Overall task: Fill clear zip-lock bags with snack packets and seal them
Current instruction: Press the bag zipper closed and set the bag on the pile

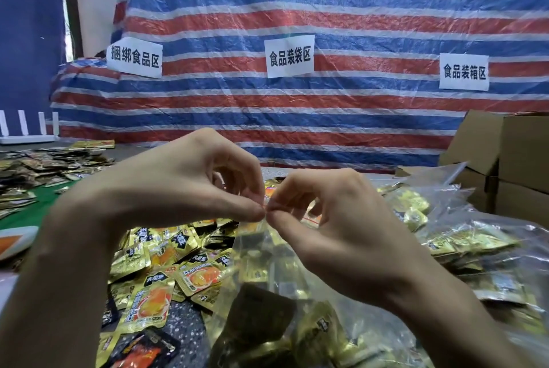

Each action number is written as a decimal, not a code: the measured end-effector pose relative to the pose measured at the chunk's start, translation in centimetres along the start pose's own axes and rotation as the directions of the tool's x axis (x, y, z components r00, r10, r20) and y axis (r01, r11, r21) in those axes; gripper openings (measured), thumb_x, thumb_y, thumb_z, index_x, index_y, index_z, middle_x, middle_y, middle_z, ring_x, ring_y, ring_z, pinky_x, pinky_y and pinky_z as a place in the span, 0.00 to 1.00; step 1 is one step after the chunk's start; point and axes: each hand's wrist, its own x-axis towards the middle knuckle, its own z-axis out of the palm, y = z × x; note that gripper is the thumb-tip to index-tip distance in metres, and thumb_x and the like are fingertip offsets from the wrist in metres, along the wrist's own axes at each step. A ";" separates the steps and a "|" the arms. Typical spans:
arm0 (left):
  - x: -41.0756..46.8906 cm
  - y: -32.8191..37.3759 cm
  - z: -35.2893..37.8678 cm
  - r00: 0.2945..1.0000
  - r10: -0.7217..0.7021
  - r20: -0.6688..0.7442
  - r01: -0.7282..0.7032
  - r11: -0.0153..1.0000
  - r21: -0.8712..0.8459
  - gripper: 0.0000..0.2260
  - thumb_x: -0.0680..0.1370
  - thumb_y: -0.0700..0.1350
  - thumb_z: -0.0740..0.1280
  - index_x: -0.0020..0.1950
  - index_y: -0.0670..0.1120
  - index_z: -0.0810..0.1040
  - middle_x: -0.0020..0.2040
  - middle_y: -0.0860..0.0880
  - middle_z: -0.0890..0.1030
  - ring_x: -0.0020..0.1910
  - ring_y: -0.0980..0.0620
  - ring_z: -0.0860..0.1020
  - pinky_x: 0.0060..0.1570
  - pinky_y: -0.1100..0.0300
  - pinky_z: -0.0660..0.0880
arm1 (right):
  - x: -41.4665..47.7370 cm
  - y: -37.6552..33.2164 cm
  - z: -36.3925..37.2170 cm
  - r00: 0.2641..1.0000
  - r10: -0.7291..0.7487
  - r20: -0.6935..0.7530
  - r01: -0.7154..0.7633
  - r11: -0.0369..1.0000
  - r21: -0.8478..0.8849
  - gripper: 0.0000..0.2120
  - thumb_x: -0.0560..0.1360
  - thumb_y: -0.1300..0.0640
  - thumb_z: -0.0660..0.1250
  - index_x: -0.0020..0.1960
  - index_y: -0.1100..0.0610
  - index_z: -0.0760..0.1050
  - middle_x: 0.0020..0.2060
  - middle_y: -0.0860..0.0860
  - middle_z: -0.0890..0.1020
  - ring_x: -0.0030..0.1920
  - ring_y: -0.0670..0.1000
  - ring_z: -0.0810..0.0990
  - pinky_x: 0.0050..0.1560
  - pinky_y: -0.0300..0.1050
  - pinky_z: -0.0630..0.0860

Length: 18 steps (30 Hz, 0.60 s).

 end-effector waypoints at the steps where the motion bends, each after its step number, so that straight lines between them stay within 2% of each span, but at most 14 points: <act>1: 0.0 0.0 0.1 1.000 -0.004 0.020 0.004 1.000 -0.006 0.09 0.71 0.59 0.71 0.42 0.55 0.85 0.39 0.54 0.83 0.39 0.54 0.80 0.39 0.57 0.77 | 0.0 -0.1 0.0 1.000 0.005 -0.001 -0.005 1.000 -0.005 0.06 0.73 0.48 0.67 0.45 0.48 0.81 0.38 0.42 0.82 0.41 0.44 0.80 0.43 0.54 0.78; 3: 0.1 0.1 0.2 0.999 -0.010 0.045 0.010 1.000 -0.012 0.07 0.74 0.56 0.73 0.42 0.55 0.86 0.37 0.52 0.83 0.36 0.56 0.79 0.38 0.56 0.75 | 0.0 -0.2 0.0 1.000 0.015 0.002 -0.015 1.000 -0.008 0.07 0.72 0.48 0.66 0.45 0.48 0.81 0.37 0.43 0.82 0.41 0.45 0.80 0.43 0.54 0.78; 6: 0.2 0.5 0.3 0.999 0.018 0.034 -0.018 1.000 0.003 0.06 0.73 0.52 0.72 0.39 0.53 0.85 0.33 0.49 0.81 0.34 0.49 0.77 0.36 0.47 0.73 | -0.1 -0.3 -0.2 1.000 0.027 0.005 -0.027 0.999 0.026 0.05 0.72 0.50 0.68 0.44 0.48 0.82 0.36 0.43 0.82 0.40 0.45 0.80 0.43 0.55 0.78; 9: 0.1 0.9 0.2 0.998 0.051 0.027 -0.051 0.999 -0.003 0.06 0.72 0.51 0.71 0.38 0.52 0.85 0.32 0.46 0.79 0.32 0.43 0.75 0.34 0.43 0.70 | -0.1 -0.3 -0.7 0.999 0.042 0.019 -0.043 0.997 0.056 0.02 0.72 0.52 0.71 0.42 0.48 0.83 0.35 0.41 0.83 0.39 0.44 0.81 0.42 0.53 0.79; 12: 0.1 0.9 0.3 0.997 0.078 0.020 -0.078 0.997 -0.001 0.06 0.71 0.51 0.71 0.37 0.52 0.85 0.31 0.45 0.79 0.32 0.42 0.74 0.34 0.42 0.70 | -0.1 -0.3 -1.1 0.998 0.044 0.047 -0.047 0.997 0.059 0.03 0.72 0.51 0.71 0.43 0.47 0.84 0.35 0.41 0.83 0.39 0.43 0.81 0.42 0.50 0.79; 15: 0.5 0.8 0.6 0.995 0.094 -0.024 -0.094 0.995 -0.022 0.06 0.71 0.51 0.72 0.37 0.51 0.85 0.31 0.48 0.79 0.32 0.49 0.75 0.34 0.47 0.71 | -0.1 -0.1 -1.4 0.999 0.025 0.032 -0.027 0.997 0.072 0.02 0.73 0.51 0.72 0.42 0.47 0.84 0.34 0.41 0.83 0.38 0.43 0.81 0.39 0.49 0.79; 18: 0.5 0.6 0.6 0.996 0.054 0.076 -0.041 0.984 -0.173 0.11 0.75 0.55 0.73 0.40 0.48 0.83 0.33 0.50 0.79 0.33 0.55 0.74 0.32 0.59 0.70 | -0.1 0.2 -1.6 1.000 0.010 0.012 -0.011 0.994 0.112 0.05 0.74 0.52 0.74 0.39 0.49 0.83 0.33 0.43 0.82 0.36 0.44 0.81 0.37 0.47 0.78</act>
